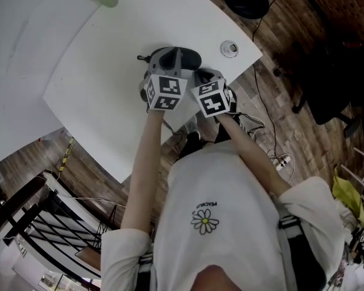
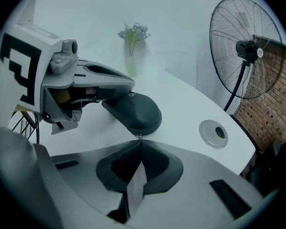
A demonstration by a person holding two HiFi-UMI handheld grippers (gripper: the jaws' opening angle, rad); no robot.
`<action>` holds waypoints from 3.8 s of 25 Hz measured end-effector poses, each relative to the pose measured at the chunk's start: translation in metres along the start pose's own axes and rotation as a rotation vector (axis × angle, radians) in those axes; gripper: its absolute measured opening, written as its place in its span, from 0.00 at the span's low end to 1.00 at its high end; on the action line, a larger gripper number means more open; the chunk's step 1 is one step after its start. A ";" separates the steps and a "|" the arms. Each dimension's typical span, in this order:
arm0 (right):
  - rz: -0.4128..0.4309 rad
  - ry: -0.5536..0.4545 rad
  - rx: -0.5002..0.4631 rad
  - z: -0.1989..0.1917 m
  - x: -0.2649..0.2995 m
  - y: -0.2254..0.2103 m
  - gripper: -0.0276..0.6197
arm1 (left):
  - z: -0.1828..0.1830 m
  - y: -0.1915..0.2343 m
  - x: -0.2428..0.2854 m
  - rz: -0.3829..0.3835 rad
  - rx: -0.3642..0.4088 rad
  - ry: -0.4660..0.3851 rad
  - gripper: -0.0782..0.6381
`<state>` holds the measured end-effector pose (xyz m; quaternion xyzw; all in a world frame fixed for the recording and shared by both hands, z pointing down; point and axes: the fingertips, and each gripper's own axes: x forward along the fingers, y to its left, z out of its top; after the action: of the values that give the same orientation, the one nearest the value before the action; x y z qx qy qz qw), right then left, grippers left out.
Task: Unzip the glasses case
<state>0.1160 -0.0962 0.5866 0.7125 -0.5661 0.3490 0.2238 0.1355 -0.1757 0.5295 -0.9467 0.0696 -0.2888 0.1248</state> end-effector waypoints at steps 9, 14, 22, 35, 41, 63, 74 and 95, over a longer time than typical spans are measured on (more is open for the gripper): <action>0.025 0.035 -0.209 0.008 0.003 -0.033 0.05 | -0.002 -0.008 -0.002 0.001 0.000 -0.008 0.13; 0.194 0.076 -0.452 -0.009 -0.008 0.003 0.05 | -0.006 -0.010 -0.012 -0.046 0.017 0.058 0.13; 0.464 0.067 -0.627 -0.030 -0.024 0.111 0.05 | -0.026 -0.017 -0.046 -0.001 -0.099 0.149 0.13; 0.413 0.137 -0.662 -0.038 -0.024 0.059 0.05 | -0.033 -0.021 -0.048 0.039 -0.211 0.132 0.13; 0.469 0.121 -0.794 -0.039 -0.026 0.067 0.05 | -0.034 -0.013 -0.062 0.069 -0.294 0.132 0.13; 0.583 0.055 -0.995 0.037 0.036 0.056 0.05 | -0.037 -0.020 -0.063 0.162 -0.336 0.077 0.13; 0.524 -0.027 -0.812 0.090 0.070 0.078 0.05 | -0.046 0.001 -0.076 0.191 -0.383 0.100 0.13; 0.466 0.087 -0.907 -0.031 -0.017 0.093 0.05 | -0.073 -0.041 -0.120 0.263 -0.367 0.243 0.13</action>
<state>0.0167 -0.0871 0.5872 0.3834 -0.7946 0.1382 0.4501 -0.0023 -0.1265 0.5362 -0.8946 0.2579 -0.3643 -0.0221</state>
